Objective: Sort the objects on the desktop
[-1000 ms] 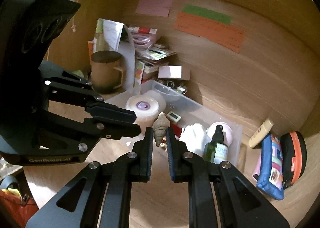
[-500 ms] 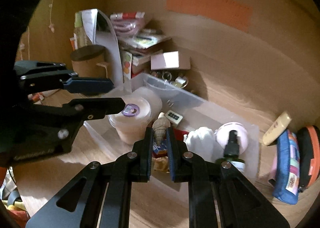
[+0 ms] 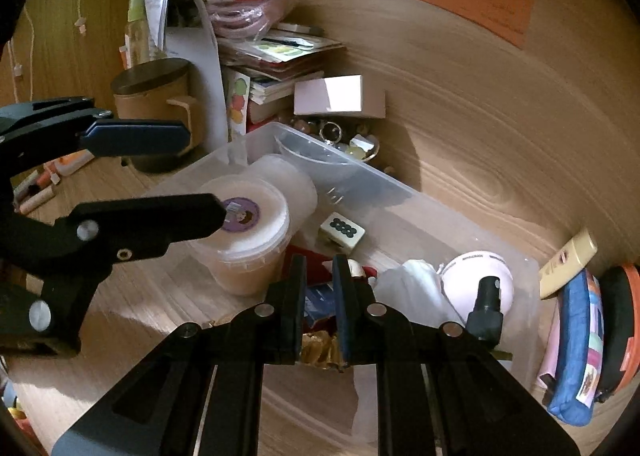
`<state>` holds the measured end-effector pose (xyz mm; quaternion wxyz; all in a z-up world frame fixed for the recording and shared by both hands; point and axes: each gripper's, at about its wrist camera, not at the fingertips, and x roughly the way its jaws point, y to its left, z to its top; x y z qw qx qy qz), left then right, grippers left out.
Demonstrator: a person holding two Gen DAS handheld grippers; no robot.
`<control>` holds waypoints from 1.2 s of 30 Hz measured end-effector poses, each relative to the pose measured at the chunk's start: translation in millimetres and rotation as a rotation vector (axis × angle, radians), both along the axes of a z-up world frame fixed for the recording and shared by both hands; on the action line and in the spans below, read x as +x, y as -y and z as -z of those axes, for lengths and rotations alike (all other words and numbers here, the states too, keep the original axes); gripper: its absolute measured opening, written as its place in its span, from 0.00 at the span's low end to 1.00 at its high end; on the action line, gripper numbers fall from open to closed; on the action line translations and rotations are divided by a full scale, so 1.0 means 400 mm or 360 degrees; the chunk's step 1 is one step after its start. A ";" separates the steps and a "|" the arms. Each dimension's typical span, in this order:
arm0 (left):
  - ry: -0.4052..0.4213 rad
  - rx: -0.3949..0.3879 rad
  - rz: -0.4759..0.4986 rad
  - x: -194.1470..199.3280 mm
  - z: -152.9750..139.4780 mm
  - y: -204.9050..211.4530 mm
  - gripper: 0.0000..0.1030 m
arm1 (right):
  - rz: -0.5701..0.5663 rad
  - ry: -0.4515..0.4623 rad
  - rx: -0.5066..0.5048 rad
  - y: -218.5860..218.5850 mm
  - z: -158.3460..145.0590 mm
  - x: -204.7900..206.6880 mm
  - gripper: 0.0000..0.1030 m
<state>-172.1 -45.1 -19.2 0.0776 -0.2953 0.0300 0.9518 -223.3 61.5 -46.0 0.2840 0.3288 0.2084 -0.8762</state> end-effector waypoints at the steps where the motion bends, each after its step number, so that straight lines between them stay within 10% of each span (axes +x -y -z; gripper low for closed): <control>1: 0.0001 0.0011 -0.0004 -0.001 -0.001 0.004 0.49 | 0.0004 -0.0002 0.0006 0.001 0.000 -0.002 0.11; 6: 0.0004 0.0066 -0.0019 -0.003 -0.003 0.026 0.53 | 0.0021 -0.0016 0.0018 -0.004 -0.008 -0.004 0.14; 17: -0.0006 0.0053 -0.0022 0.009 -0.008 0.022 0.59 | 0.0126 -0.0118 -0.0016 -0.042 -0.044 0.015 0.55; 21: -0.0034 0.0015 -0.0022 0.028 -0.013 0.006 0.76 | 0.0162 -0.0146 -0.0033 -0.063 -0.062 0.033 0.68; 36: -0.0096 0.0012 -0.0075 0.135 -0.061 -0.030 0.96 | 0.0304 -0.0206 -0.0117 -0.164 -0.117 0.155 0.87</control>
